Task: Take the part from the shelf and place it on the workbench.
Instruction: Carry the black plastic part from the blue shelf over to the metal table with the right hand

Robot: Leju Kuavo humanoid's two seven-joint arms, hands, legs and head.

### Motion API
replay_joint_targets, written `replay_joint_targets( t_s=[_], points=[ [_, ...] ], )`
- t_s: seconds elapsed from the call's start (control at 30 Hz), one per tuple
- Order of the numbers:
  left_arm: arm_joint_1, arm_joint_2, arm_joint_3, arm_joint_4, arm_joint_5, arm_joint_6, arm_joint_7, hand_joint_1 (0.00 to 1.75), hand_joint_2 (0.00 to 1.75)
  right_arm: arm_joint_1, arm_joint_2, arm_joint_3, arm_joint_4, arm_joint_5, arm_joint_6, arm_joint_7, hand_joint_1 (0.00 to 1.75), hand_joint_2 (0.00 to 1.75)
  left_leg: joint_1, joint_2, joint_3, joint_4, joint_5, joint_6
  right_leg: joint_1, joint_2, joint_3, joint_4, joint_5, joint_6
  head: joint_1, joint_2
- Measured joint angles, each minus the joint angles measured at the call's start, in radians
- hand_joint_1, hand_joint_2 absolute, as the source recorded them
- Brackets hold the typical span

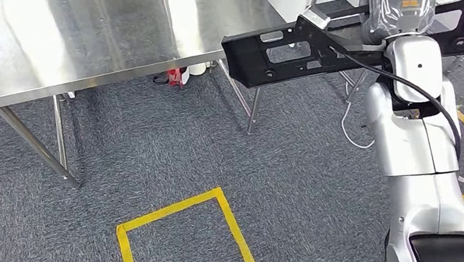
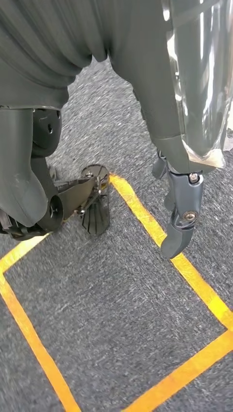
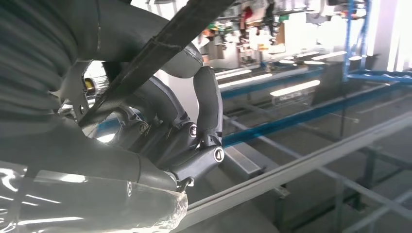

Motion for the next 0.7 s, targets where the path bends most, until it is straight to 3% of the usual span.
replay_joint_targets(
  t_s=[0.07,0.13,0.2,0.27,0.33,0.37,0.4,0.43,0.5,0.57,0.63,0.7],
  points=[
    [0.0,0.001,0.0,0.0,0.001,0.0,0.0,0.0,1.75,0.002,0.001,0.0,0.006,0.0,-0.001,0.0,1.75,1.75,0.0,-0.019,-0.01,0.009,-0.003,-0.015,-0.002,0.016,0.027,-0.056,0.018,-0.006,0.0,0.0],
    [0.002,0.003,0.0,0.0,0.001,0.0,0.001,0.0,1.75,0.005,0.003,0.001,0.011,0.0,-0.001,-0.001,1.75,1.75,0.002,-0.029,-0.016,0.007,0.0,-0.026,0.002,0.002,0.028,-0.056,0.02,-0.023,-0.002,0.0],
    [0.003,0.004,0.001,0.0,0.001,0.0,0.001,0.0,1.75,0.003,0.008,0.001,0.013,0.001,-0.002,-0.001,1.75,1.75,0.001,0.007,-0.027,0.029,-0.014,-0.035,-0.001,-0.012,0.029,-0.058,0.022,-0.038,-0.006,0.0],
    [0.0,0.003,0.001,0.0,0.001,0.0,0.001,0.0,1.75,-0.001,0.011,0.001,0.013,0.001,-0.002,-0.001,1.75,1.75,0.0,0.064,-0.071,0.123,-0.064,-0.043,0.002,-0.026,0.03,-0.059,0.021,-0.051,-0.011,0.0],
    [-0.002,0.003,0.0,0.0,0.001,0.0,0.001,0.0,1.75,-0.001,0.012,0.001,0.015,0.001,-0.002,-0.001,1.75,1.75,0.002,0.082,-0.135,0.25,-0.114,-0.047,0.008,-0.043,0.031,-0.059,0.018,-0.057,-0.013,0.0],
    [-0.002,0.003,0.0,0.0,0.001,0.0,0.001,0.0,1.75,-0.001,0.012,0.001,0.017,0.002,-0.002,-0.001,1.75,1.75,0.002,0.084,-0.153,0.283,-0.119,-0.046,0.011,-0.052,0.032,-0.059,0.017,-0.059,-0.013,0.0],
    [-0.001,0.002,0.0,0.0,0.001,0.0,0.001,0.0,1.75,0.0,0.013,0.001,0.018,0.002,-0.002,-0.001,1.75,1.75,0.001,0.085,-0.153,0.277,-0.106,-0.043,0.014,-0.062,0.033,-0.059,0.015,-0.061,-0.013,0.0],
    [-0.001,0.002,0.001,0.0,0.001,0.0,0.002,0.0,1.75,-0.001,0.013,0.001,0.019,0.002,-0.002,-0.001,1.75,1.75,-0.001,0.089,-0.133,0.235,-0.078,-0.036,0.017,-0.071,0.035,-0.059,0.014,-0.063,-0.013,0.0],
    [-0.003,0.003,0.001,-0.001,0.001,0.0,0.002,0.0,1.75,-0.004,0.014,0.001,0.019,0.002,-0.002,-0.001,1.75,1.75,-0.012,0.122,-0.064,0.102,-0.021,-0.016,0.025,-0.089,0.04,-0.059,0.009,-0.066,-0.013,0.0],
    [-0.006,0.005,0.001,-0.001,0.001,0.0,0.001,0.0,1.75,-0.009,0.014,0.0,0.02,0.002,-0.002,-0.001,1.75,1.75,-0.025,0.149,-0.025,0.024,-0.005,-0.002,0.032,-0.108,0.044,-0.061,0.005,-0.065,-0.012,0.0],
    [-0.007,0.005,0.001,-0.001,0.006,-0.005,-0.003,0.0,1.75,-0.011,0.016,0.001,0.021,0.003,0.001,-0.002,1.75,1.75,-0.03,0.136,-0.021,0.011,-0.007,0.002,0.037,-0.129,0.049,-0.067,0.002,-0.059,-0.012,0.0],
    [-0.007,0.002,0.001,-0.001,0.011,-0.01,-0.009,0.0,1.75,-0.012,0.02,0.001,0.021,0.006,0.008,-0.006,1.75,1.75,-0.024,0.113,-0.008,-0.009,0.003,0.01,0.037,-0.12,0.05,-0.058,-0.009,-0.054,-0.011,0.0]
  ],
)
